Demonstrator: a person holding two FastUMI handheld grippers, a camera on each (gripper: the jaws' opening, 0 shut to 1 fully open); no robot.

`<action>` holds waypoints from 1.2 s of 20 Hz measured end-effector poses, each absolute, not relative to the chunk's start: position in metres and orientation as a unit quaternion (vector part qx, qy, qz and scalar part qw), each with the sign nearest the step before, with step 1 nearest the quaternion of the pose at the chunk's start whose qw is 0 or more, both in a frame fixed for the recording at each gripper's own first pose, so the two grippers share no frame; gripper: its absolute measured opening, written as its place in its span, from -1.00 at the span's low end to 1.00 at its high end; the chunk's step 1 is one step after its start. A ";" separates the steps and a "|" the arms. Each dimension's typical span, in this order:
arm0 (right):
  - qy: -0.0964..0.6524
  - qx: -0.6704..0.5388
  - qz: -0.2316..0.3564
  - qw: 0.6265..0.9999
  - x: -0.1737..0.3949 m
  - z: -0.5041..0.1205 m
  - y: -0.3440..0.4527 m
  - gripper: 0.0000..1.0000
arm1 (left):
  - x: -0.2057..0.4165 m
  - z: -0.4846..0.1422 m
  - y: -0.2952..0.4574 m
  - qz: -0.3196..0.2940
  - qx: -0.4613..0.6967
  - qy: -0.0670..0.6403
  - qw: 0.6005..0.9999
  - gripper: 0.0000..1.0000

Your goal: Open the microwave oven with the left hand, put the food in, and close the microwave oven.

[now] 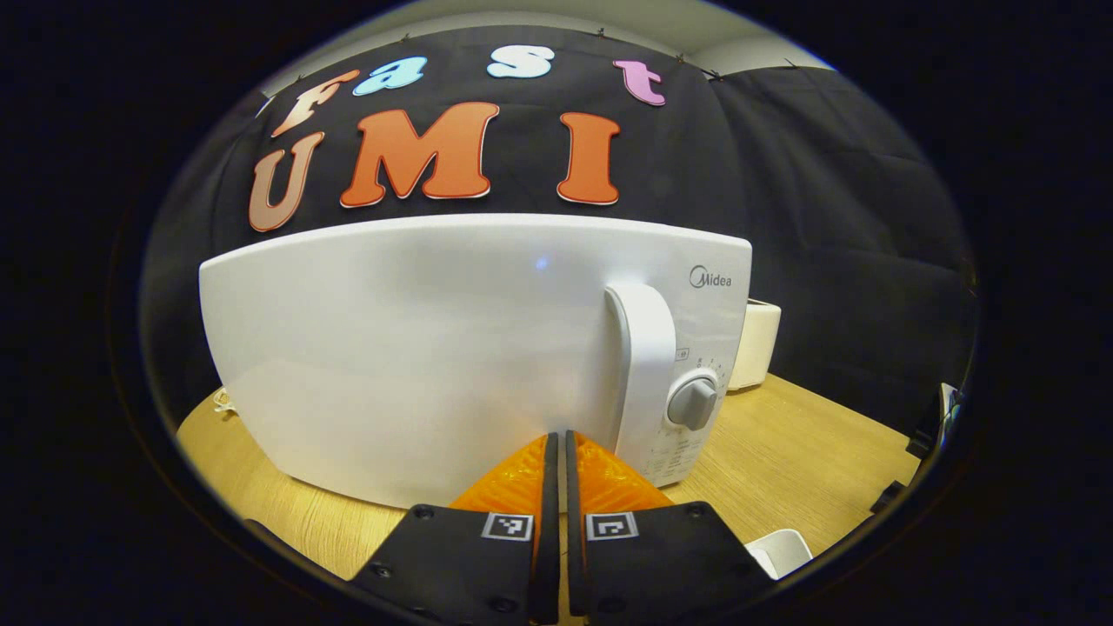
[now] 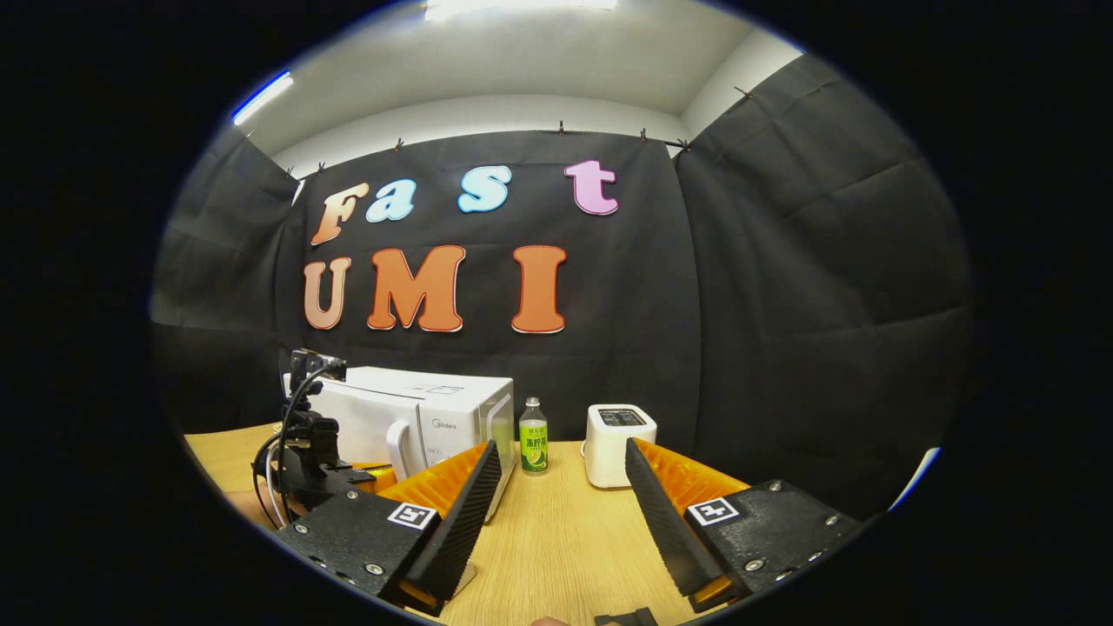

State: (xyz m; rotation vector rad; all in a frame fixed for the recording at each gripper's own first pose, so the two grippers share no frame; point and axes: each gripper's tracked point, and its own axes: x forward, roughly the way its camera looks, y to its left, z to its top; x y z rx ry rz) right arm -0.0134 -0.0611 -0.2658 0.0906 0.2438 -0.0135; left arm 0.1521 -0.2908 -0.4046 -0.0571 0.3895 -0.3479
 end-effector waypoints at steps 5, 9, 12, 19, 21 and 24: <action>0.131 0.038 -0.009 0.991 -0.018 -0.266 -0.061 0.79 | 0.149 -0.407 -0.291 -0.176 0.000 0.200 0.964 -0.94; 0.129 0.040 -0.007 0.991 -0.019 -0.248 -0.055 0.80 | 0.137 -0.378 -0.272 -0.171 0.005 0.190 0.967 -0.60; 0.116 0.036 -0.004 0.993 -0.017 -0.224 -0.052 0.82 | 0.121 -0.329 -0.242 -0.157 0.009 0.173 0.972 -0.27; 0.101 0.026 -0.007 0.995 -0.012 -0.169 -0.057 0.83 | 0.072 -0.210 -0.146 -0.126 0.029 0.102 0.986 0.46; 0.087 0.022 -0.013 0.996 -0.008 -0.147 -0.060 0.82 | 0.056 -0.184 -0.120 -0.110 0.020 0.092 0.989 0.72; 0.076 0.013 -0.012 0.997 -0.004 -0.114 -0.057 0.82 | 0.035 -0.132 -0.074 -0.071 0.019 0.064 0.995 0.87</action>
